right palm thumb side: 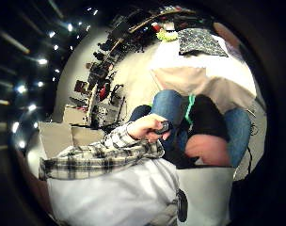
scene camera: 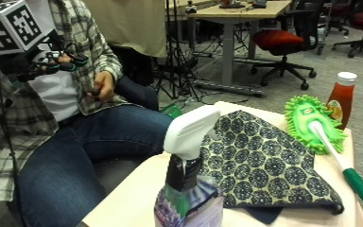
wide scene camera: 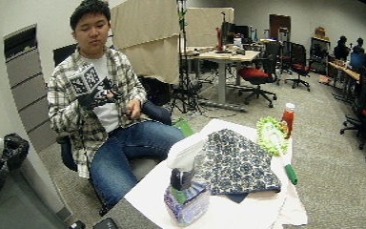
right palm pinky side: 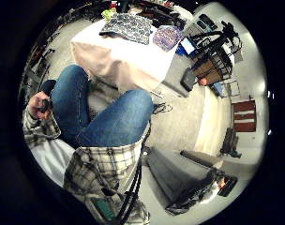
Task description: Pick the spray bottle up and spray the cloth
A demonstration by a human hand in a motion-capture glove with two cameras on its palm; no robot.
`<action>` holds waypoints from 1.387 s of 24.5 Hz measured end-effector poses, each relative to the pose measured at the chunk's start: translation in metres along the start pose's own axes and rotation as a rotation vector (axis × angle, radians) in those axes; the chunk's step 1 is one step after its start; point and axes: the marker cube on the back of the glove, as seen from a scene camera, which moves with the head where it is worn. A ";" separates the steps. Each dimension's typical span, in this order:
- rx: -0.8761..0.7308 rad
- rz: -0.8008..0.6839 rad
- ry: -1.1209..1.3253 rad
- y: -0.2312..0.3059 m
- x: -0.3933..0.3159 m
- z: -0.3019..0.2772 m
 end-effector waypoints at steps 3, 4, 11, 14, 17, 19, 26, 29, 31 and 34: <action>-0.004 -0.001 -0.004 0.000 0.001 0.000; -0.006 0.000 -0.005 0.000 0.001 0.000; -0.020 0.018 -0.008 -0.002 0.003 0.003; -0.018 0.018 -0.009 -0.002 0.003 0.004; -0.019 0.020 -0.012 -0.003 0.004 0.005; -0.018 0.023 -0.021 -0.005 0.007 0.006; 0.038 0.052 -0.066 -0.022 0.030 0.010; 0.044 0.077 -0.081 -0.035 0.046 0.012; 0.051 0.092 -0.099 -0.046 0.059 0.013; 0.073 0.114 -0.139 -0.064 0.078 0.014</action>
